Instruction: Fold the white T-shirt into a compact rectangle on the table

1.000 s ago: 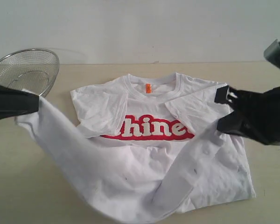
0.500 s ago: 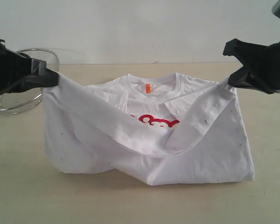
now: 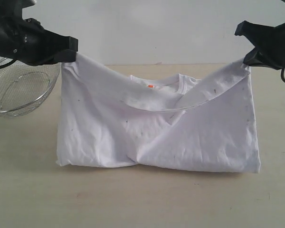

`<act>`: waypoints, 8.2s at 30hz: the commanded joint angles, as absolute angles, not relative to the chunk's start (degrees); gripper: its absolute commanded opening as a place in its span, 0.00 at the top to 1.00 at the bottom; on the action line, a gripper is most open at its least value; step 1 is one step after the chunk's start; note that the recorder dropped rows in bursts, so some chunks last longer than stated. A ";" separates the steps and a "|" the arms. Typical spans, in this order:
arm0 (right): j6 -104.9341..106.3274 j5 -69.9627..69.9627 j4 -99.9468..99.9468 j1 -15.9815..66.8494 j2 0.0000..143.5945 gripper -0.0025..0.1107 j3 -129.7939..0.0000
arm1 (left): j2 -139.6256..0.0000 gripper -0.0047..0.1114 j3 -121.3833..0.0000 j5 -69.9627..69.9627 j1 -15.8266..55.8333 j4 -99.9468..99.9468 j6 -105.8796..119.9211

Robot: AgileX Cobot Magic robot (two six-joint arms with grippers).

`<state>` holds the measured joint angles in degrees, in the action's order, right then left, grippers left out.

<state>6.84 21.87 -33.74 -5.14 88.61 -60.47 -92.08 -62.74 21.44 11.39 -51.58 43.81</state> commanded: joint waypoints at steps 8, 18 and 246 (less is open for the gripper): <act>10.76 20.15 -33.78 -6.35 99.87 0.98 -69.73 | -103.51 0.92 -73.70 19.27 10.63 -52.00 44.95; 11.42 20.47 -34.01 -6.24 108.63 0.98 -77.72 | -108.02 0.92 -75.75 19.26 7.89 -51.67 45.06; -8.32 46.81 0.80 7.43 135.64 0.98 -113.24 | -127.18 0.92 -91.20 38.86 12.57 -26.76 24.90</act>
